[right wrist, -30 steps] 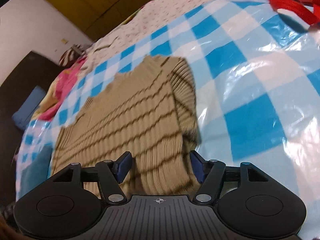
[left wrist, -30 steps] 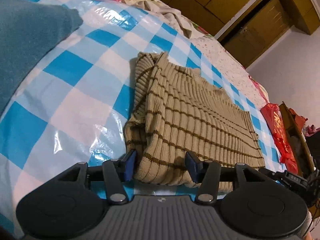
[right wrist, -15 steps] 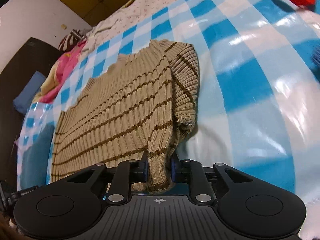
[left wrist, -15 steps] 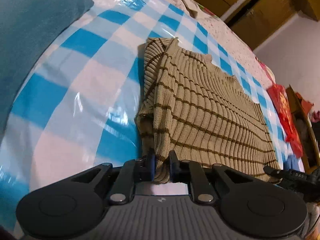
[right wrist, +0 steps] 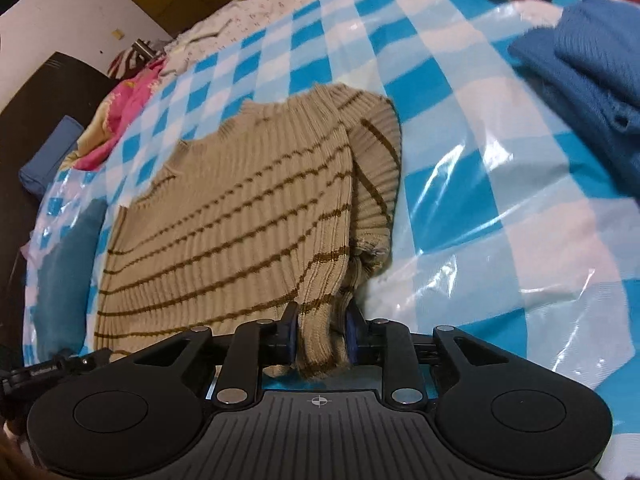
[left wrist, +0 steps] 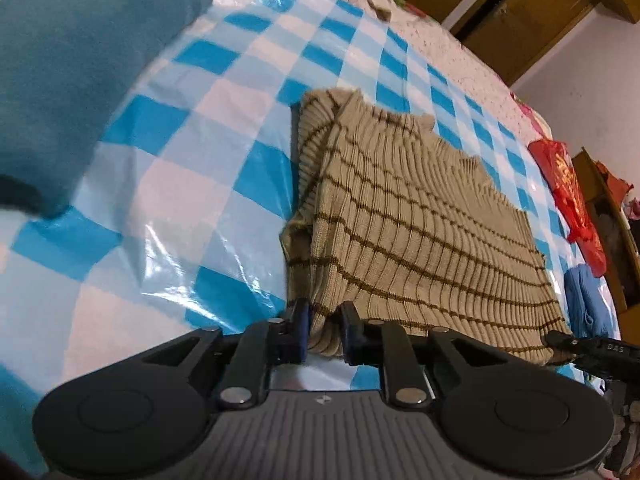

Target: Fold small clothes

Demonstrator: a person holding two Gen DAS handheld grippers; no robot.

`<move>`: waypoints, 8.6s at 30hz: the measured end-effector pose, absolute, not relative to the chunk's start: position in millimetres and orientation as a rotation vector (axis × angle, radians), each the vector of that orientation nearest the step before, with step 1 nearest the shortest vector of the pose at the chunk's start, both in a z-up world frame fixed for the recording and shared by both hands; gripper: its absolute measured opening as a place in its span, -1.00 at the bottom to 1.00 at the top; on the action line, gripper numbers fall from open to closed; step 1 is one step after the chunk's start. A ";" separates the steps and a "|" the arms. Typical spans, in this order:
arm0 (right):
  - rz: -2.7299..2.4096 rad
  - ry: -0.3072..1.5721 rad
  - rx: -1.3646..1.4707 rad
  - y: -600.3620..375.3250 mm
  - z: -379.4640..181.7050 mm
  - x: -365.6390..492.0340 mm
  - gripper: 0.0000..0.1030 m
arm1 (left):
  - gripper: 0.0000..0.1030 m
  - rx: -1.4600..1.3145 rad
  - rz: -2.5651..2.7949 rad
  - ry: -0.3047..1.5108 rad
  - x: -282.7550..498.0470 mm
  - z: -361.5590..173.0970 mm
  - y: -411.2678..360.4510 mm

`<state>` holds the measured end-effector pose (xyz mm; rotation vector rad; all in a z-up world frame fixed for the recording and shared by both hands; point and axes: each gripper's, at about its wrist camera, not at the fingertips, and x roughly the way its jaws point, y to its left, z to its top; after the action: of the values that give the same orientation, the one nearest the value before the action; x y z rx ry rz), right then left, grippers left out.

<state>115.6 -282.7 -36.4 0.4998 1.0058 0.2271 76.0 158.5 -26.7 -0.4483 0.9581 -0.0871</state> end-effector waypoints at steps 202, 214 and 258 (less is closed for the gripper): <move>0.416 0.915 0.380 -127.2 -32.3 234.9 -0.02 | -0.53 -0.154 -0.175 0.792 115.6 -0.5 103.0; 0.501 0.974 0.453 -144.6 -41.9 195.0 0.21 | -0.47 -0.164 -0.164 0.792 158.3 -22.5 102.5; 0.405 0.766 0.315 -191.5 -6.8 157.1 -0.01 | -0.44 -0.077 -0.253 0.709 237.6 2.9 28.1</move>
<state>157.1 -191.5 -6.8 0.3148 0.7659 0.4050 237.6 28.1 2.9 -0.0767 0.7087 -0.2526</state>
